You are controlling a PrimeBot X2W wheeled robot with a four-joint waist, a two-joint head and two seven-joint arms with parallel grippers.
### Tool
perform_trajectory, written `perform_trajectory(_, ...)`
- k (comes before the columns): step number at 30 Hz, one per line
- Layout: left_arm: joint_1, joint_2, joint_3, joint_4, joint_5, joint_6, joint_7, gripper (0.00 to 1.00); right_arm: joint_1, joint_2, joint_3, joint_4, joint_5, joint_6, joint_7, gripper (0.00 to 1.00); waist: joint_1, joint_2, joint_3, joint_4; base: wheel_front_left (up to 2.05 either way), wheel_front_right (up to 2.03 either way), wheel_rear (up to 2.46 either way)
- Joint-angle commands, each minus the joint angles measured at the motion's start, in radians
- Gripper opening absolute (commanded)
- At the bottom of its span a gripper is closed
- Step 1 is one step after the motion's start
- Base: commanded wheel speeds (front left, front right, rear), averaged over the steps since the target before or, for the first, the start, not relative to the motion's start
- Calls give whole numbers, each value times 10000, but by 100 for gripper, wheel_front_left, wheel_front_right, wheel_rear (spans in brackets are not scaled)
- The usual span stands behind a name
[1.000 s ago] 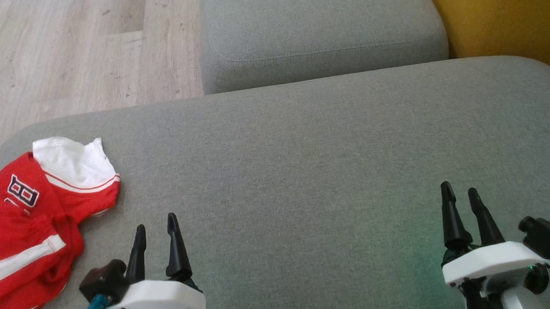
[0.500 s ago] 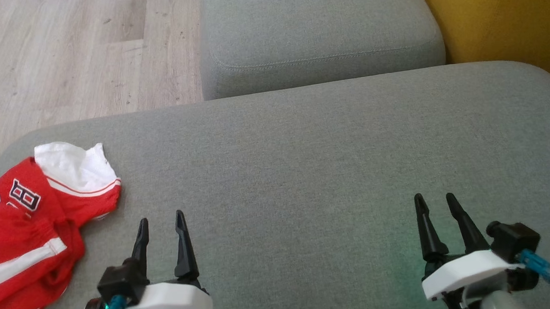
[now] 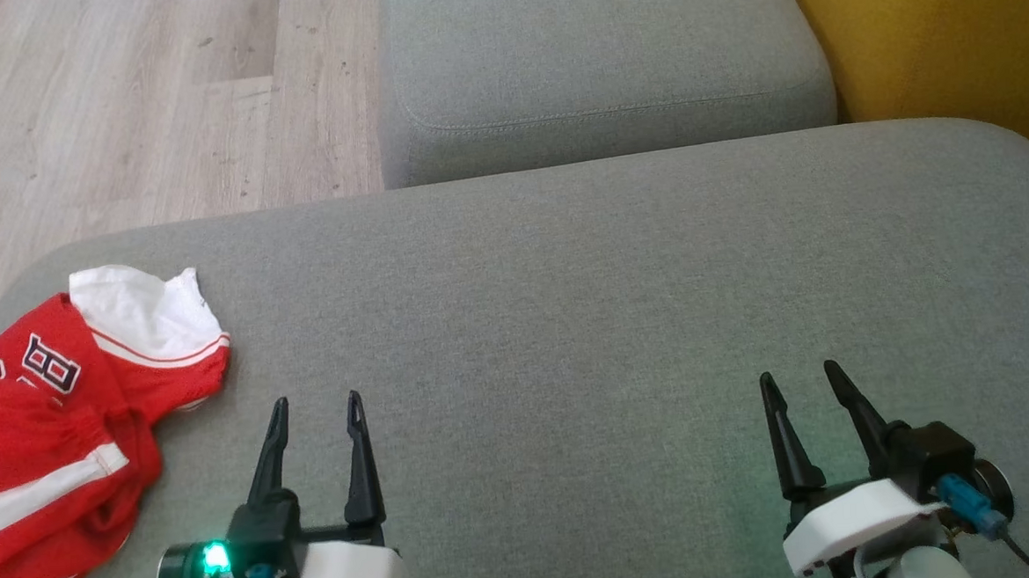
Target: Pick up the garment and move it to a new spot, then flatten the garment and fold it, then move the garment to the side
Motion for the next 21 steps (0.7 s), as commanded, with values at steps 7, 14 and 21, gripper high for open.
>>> perform_trajectory(7, -468, 137, 50, -234, 1113, 133, -351, 100, -369, -97, 60, -124, -1106, 74, -356, 100, 0, 0, -32, -10, 0, 0, 0)
perform_trajectory(14, -505, 107, -108, -85, 1977, 185, -557, 100, -346, -102, -163, -27, -1911, 79, -562, 100, 0, 0, -47, 40, 0, 0, 0)
perform_trajectory(21, -504, 52, -1, 49, 2015, 111, -563, 100, -353, -102, -378, 57, -1757, 79, -569, 100, 0, 0, -9, 78, 0, 0, 0)
